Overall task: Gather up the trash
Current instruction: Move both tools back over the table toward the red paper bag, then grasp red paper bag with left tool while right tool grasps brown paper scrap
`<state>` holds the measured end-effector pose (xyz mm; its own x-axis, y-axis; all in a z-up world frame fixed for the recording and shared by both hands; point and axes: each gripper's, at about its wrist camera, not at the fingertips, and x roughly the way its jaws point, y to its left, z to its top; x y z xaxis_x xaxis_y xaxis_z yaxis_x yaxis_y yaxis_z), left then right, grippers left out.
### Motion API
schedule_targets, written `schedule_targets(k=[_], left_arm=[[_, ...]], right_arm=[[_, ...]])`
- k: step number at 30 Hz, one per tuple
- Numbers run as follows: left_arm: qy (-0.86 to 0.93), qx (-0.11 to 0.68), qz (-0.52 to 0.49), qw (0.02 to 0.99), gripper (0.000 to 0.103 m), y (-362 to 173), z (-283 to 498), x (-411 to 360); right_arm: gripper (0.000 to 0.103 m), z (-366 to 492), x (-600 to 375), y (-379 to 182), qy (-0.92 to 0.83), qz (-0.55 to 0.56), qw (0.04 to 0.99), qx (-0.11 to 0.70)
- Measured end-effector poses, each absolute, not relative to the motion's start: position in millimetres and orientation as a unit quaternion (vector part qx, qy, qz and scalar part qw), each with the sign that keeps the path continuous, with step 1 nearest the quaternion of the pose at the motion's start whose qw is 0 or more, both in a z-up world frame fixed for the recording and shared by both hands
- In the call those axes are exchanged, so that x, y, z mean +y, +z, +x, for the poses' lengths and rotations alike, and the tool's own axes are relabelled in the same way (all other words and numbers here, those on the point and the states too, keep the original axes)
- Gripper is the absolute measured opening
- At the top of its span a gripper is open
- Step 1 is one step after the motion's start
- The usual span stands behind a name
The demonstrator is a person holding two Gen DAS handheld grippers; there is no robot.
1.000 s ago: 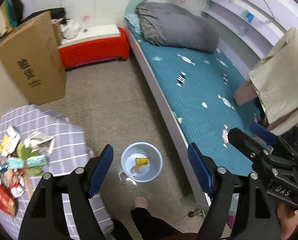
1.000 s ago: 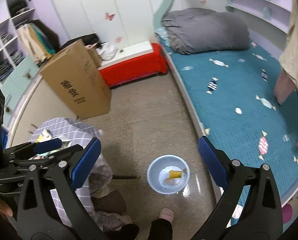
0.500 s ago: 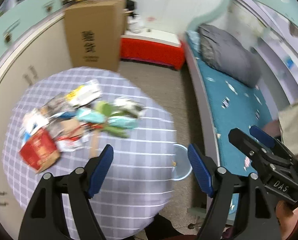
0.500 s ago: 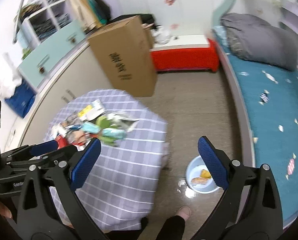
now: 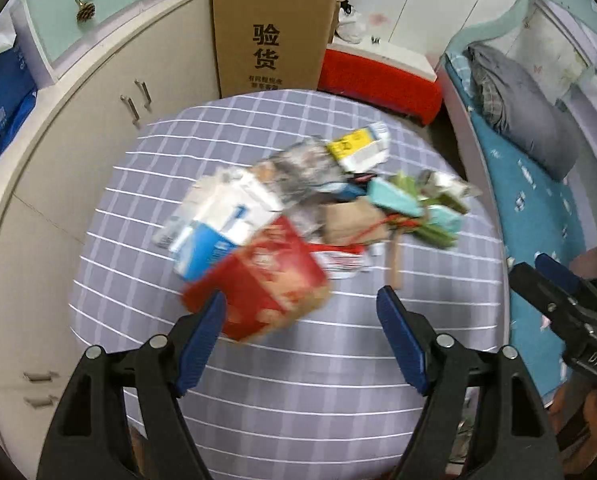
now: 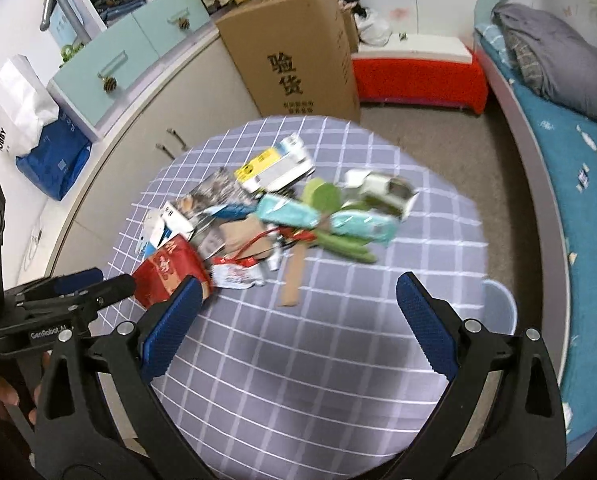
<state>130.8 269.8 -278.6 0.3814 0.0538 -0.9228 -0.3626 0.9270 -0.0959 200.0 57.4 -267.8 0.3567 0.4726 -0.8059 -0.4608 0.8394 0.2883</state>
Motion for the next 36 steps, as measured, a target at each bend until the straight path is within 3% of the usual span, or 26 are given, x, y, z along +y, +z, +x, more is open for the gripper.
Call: schedule_targets(k=[11,22,25,28,30,32,36], left_arm=[[0.090,0.582,-0.078,0.804,0.076,-331,146,321],[0.005,0.606,-0.029,0.795,0.073,-348,166,294],[-0.007,0.615,-0.018,0.788,0.065,-356,167,287],[-0.007,0.607,-0.021,0.794,0.041,-351,166,283],[-0.016,0.599,-0.040,0.799,0.018,-345,165,284],[-0.029,0.591,-0.068,0.803,0.007,-337,164,286],[-0.034,0.579,-0.089,0.810,0.004,-326,162,286]], right_arm=[[0.095,195,97,-302,0.262,0.010,0.805,0.532],[0.095,209,106,-314,0.247,0.014,0.795,0.554],[0.095,211,107,-317,0.246,0.016,0.792,0.559],[0.095,213,109,-320,0.243,0.017,0.789,0.564],[0.095,215,112,-322,0.243,0.020,0.787,0.566],[0.095,217,115,-322,0.245,0.020,0.787,0.566],[0.095,222,123,-319,0.249,0.013,0.790,0.560]])
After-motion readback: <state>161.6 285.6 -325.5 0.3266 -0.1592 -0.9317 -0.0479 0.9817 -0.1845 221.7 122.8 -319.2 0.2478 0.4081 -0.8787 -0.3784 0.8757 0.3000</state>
